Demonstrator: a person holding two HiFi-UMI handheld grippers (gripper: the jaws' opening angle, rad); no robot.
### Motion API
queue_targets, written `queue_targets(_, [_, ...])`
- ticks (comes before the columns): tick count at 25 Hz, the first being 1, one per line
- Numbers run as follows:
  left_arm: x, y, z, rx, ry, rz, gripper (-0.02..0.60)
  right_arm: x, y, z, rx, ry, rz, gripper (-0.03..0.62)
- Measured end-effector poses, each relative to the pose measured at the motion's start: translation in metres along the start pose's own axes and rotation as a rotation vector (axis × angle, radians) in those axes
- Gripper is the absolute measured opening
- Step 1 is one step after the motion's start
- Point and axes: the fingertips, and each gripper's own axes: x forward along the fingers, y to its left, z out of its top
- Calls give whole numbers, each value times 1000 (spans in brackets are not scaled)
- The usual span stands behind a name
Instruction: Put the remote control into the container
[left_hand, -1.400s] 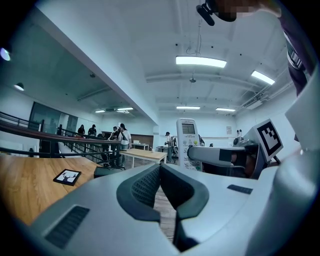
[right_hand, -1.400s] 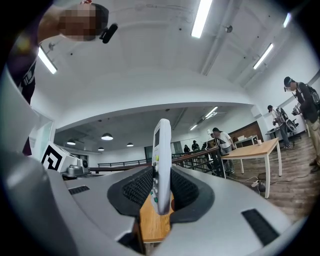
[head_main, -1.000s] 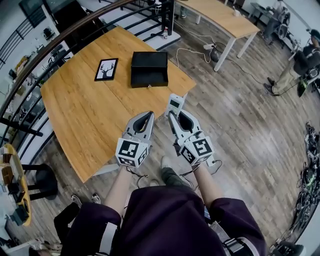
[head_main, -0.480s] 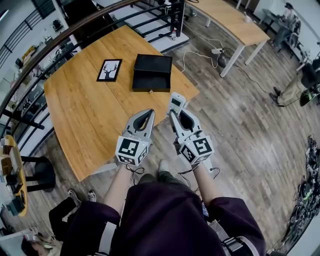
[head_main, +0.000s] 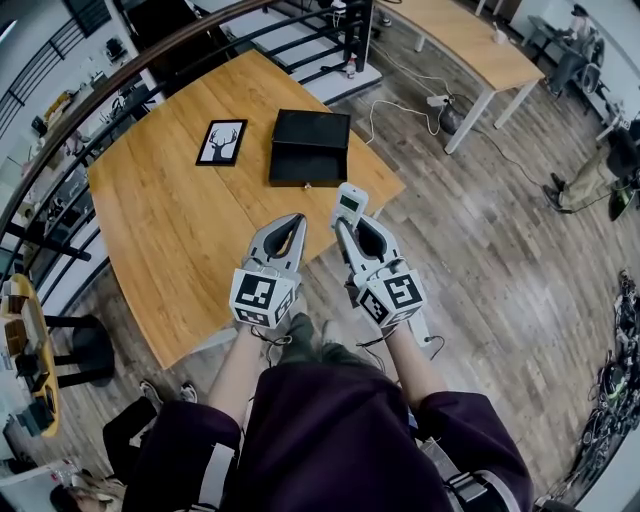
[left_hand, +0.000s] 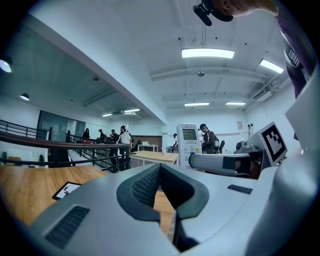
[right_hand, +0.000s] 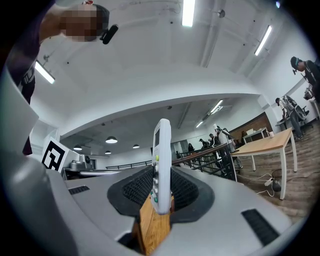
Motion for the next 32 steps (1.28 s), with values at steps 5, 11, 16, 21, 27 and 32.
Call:
queue_targets(5, [18,29,2,0,-3,-36,12,31,-5,-4,9,-1,-39,118])
queue_targets(11, [45,73,1,1,-5,-88,12,79,-17,-11,11,-9,-100,118])
queue_targets(16, [65,108,4,-5,-11,-126,12,112,-24,-19,21,-12,-160,118])
queue_targets(21, [80,132,6,-11,-17,-155,12,135,-31,-20,16,-14,-200,118])
queue_targets(27, [95,147,7,-20,-24,-169,12,157,-41,-18,1,-4,-206,118])
queue_targets(32, [107,158,9,-26,-20,-163,12,174,-49,-16,0,6,-199,118])
